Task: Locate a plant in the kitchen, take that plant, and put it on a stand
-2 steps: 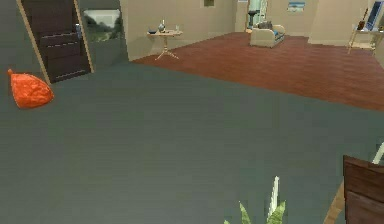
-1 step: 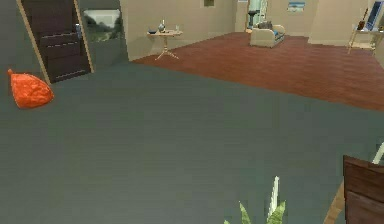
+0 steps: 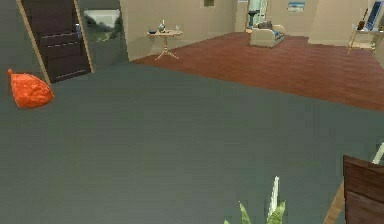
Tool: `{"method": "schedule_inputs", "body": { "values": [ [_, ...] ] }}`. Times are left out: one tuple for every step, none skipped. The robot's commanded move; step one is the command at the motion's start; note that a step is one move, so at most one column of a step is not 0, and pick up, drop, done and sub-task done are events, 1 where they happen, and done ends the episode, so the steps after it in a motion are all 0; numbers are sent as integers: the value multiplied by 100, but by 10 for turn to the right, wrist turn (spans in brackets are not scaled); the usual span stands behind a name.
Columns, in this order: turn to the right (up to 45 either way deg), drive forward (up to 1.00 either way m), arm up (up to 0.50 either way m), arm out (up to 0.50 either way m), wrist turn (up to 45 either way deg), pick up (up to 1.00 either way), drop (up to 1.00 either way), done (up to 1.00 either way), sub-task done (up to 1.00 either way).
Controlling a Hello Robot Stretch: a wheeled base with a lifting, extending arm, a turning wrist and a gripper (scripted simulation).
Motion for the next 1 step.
{"method": "schedule_inputs", "body": {
  "values": [
    [450,0,0,0,0,0,0,0,0]
  ]
}}
